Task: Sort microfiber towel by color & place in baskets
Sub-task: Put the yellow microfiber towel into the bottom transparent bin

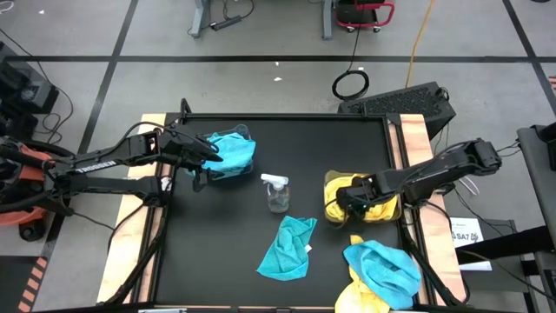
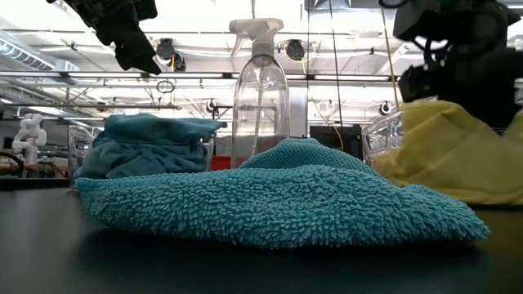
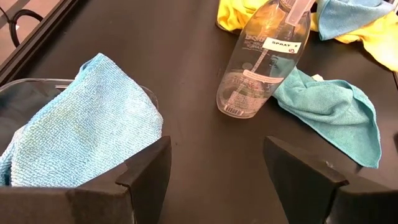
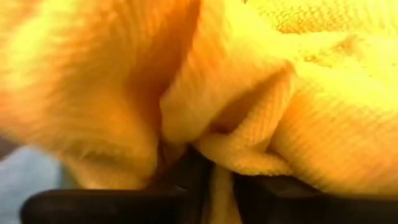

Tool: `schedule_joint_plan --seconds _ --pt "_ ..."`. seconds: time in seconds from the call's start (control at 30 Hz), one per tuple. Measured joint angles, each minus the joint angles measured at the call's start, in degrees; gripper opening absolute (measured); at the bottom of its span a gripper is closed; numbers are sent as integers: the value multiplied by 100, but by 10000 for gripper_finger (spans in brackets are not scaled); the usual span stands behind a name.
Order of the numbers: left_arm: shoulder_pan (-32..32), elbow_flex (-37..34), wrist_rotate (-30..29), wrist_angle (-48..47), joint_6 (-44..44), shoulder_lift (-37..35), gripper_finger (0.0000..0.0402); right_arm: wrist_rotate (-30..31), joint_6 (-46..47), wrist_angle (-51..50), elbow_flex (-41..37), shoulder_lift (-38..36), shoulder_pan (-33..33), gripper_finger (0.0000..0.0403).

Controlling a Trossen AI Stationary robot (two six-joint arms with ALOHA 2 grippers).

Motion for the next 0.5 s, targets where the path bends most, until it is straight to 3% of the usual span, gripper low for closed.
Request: schedule_joint_plan --seconds 0.5 --pt "-1 0 0 28 0 0 261 200 -247 -594 1317 -1157 9 211"
